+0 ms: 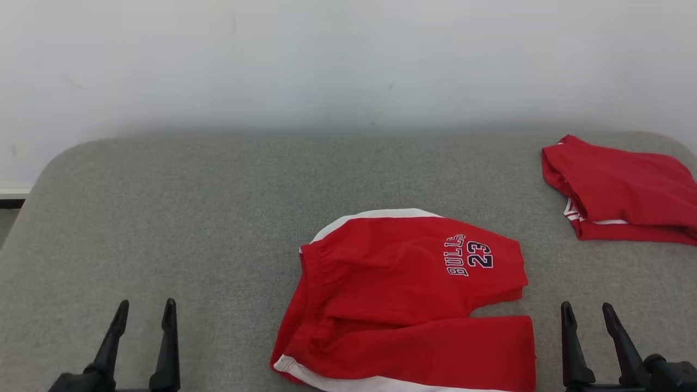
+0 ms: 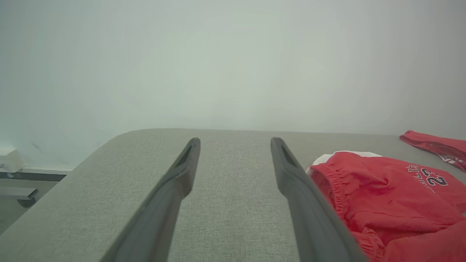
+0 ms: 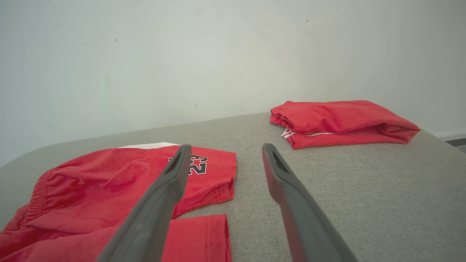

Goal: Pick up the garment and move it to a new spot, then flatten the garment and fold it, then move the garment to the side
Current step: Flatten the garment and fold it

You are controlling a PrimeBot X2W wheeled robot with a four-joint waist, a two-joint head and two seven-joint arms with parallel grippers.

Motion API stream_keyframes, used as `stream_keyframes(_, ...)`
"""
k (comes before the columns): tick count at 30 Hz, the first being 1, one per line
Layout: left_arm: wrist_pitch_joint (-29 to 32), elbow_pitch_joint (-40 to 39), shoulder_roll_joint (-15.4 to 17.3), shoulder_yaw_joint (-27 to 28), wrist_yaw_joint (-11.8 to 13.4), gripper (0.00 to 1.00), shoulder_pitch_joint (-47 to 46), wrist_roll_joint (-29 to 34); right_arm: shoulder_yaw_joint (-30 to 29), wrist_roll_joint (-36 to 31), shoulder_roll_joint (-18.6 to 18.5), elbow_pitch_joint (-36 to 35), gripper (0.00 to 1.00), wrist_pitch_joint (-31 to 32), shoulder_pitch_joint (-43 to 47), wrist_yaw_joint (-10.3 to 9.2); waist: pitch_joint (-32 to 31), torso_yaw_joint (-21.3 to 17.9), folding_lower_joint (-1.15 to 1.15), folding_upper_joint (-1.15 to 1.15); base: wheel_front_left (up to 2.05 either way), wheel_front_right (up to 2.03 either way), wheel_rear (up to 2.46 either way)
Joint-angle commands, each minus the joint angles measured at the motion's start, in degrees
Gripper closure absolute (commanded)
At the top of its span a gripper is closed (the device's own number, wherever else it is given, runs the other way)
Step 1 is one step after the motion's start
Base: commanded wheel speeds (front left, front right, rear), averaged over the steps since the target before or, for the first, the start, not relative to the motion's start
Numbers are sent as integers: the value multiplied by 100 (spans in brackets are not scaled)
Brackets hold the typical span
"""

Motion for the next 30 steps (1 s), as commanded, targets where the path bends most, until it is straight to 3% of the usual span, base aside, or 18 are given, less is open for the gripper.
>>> stream_keyframes(1, -18, -26, -118, 180, -66, 0, 135, 42, -12, 33, -3, -3, 0, -1, 73, -18, -49, 10, 0, 0, 0, 0, 0)
stream_keyframes(7, -17, 54, -481, 689, -356, 0, 429, 344, 30, 54, 24, 54, 0, -1, 172, -18, -111, 35, 0, 0, 0, 0, 0)
stream_keyframes(17, -18, 227, -825, 900, -653, 0, 525, 653, 62, 76, 58, 135, 0, -1, 253, -18, -169, 106, 0, 0, 0, 0, 0)
stream_keyframes(30, -18, 361, -702, 717, -686, 0, 452, 649, 154, 77, 19, 179, 0, -1, 219, -18, -197, 136, 0, 0, 0, 0, 0)
